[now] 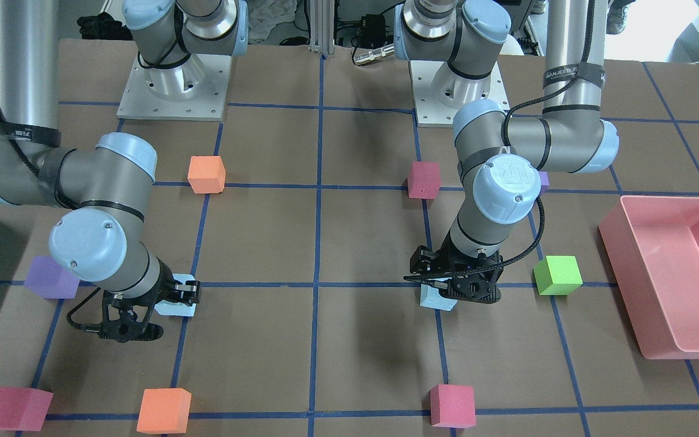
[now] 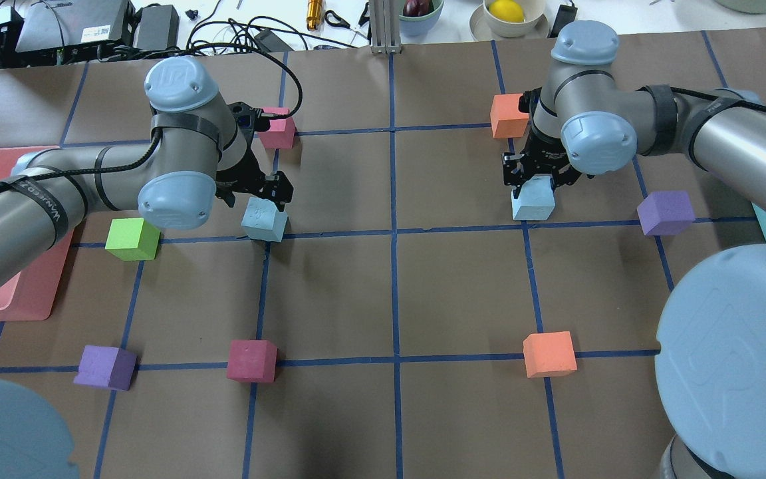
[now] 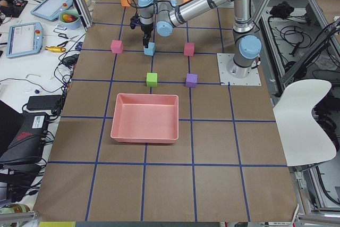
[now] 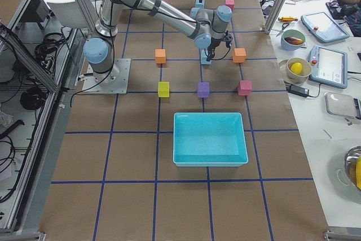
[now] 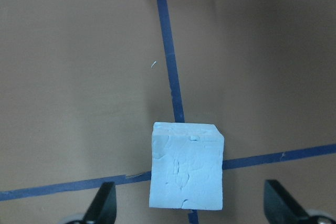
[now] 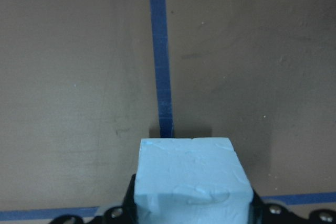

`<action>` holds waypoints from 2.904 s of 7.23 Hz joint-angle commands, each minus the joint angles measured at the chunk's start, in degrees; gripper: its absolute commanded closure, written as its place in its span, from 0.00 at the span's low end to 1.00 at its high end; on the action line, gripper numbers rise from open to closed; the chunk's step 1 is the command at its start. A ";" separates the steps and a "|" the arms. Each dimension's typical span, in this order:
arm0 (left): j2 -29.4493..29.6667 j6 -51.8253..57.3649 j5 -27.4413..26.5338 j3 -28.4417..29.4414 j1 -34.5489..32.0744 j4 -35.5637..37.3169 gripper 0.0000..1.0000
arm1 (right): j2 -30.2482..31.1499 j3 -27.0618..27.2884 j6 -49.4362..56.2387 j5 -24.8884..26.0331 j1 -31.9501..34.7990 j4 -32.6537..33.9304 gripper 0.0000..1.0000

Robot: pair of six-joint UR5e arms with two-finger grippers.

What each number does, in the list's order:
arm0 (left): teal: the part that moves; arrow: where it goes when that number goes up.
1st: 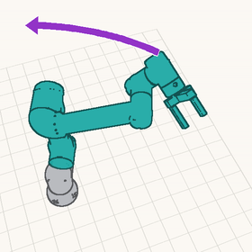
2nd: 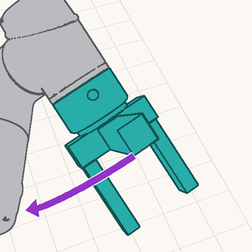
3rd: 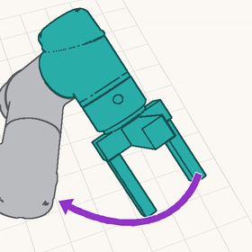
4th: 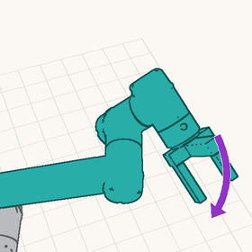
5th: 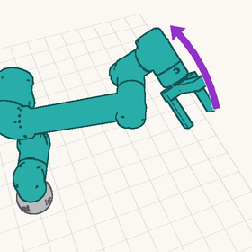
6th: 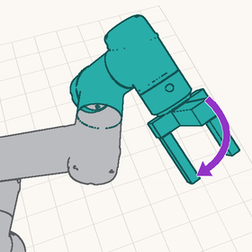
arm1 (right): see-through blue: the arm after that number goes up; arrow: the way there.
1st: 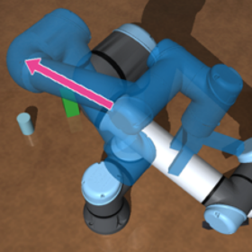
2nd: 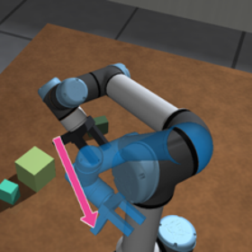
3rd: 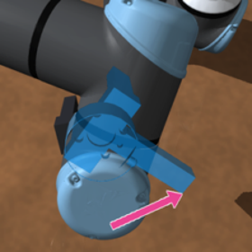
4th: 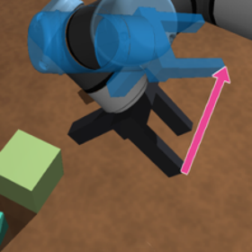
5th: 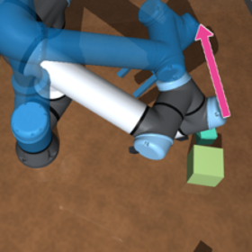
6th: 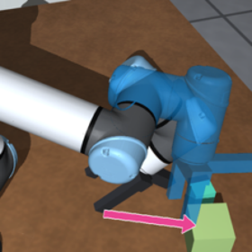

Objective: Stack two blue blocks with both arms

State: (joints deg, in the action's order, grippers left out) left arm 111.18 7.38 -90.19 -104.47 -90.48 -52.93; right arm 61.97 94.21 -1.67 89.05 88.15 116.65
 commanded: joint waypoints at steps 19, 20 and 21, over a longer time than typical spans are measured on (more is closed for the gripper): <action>3.17 -2.20 0.02 15.86 -0.14 -10.43 1.00 | -17.41 -27.68 -16.97 -0.55 18.90 -4.41 0.00; 3.25 -2.28 0.10 16.48 -0.23 -10.44 1.00 | -17.07 -27.85 -16.88 -0.20 18.81 -4.50 0.00; 3.25 -2.72 0.10 17.10 -0.23 -10.61 1.00 | -16.71 -28.38 -17.57 -0.28 18.72 -4.50 0.00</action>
State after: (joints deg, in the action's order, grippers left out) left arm 114.38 5.03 -90.11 -88.29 -90.66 -63.19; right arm 44.87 66.32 -18.80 88.70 106.97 112.11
